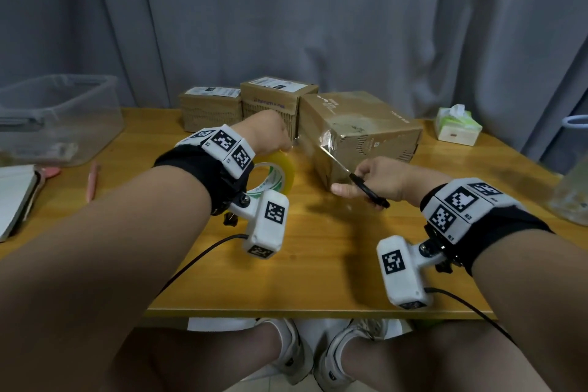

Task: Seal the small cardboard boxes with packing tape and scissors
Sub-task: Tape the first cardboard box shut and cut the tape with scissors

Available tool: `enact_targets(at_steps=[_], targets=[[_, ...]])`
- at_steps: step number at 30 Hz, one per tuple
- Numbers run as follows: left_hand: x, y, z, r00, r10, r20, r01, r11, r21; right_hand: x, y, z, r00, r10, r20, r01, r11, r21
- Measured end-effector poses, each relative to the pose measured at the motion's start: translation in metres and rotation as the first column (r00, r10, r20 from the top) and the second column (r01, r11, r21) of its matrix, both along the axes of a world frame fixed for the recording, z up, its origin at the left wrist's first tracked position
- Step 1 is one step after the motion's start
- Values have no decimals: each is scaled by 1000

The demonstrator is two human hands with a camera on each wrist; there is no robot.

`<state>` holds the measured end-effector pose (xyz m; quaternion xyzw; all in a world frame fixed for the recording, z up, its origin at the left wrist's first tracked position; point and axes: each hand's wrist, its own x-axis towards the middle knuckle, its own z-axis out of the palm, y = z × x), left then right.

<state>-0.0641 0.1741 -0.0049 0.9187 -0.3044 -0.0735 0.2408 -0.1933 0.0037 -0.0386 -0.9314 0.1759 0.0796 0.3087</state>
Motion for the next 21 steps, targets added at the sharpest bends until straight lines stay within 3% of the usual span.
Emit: enact_targets(at_steps=[5, 10, 12, 14, 16, 17, 18, 21], targets=[[2, 8, -3, 999, 28, -18, -30, 993, -117, -2, 2, -10, 976, 7, -219, -89, 926, -366], [5, 12, -7, 1000, 24, -7, -25, 988, -153, -1, 2, -16, 941, 5, -338, -146, 909, -391], [6, 15, -9, 1000, 19, -2, -19, 985, -173, 3, 1, -3, 970, 34, -243, -143, 883, -446], [9, 17, -11, 1000, 17, 5, -16, 980, -200, 8, 4, 16, 997, 33, 64, 3, 872, -489], [10, 18, -11, 1000, 9, 9, -7, 978, -209, 17, 11, 31, 892, -3, 452, 248, 839, -484], [11, 18, -10, 1000, 3, 19, 0, 980, -201, 26, 13, 35, 825, 23, 565, 311, 816, -486], [12, 18, -10, 1000, -1, 29, 6, 982, -188, 37, 14, 35, 817, 42, 575, 316, 801, -508], [13, 19, -7, 998, -21, 67, 31, 987, -159, 65, 18, 21, 953, -7, 302, 188, 797, -574]])
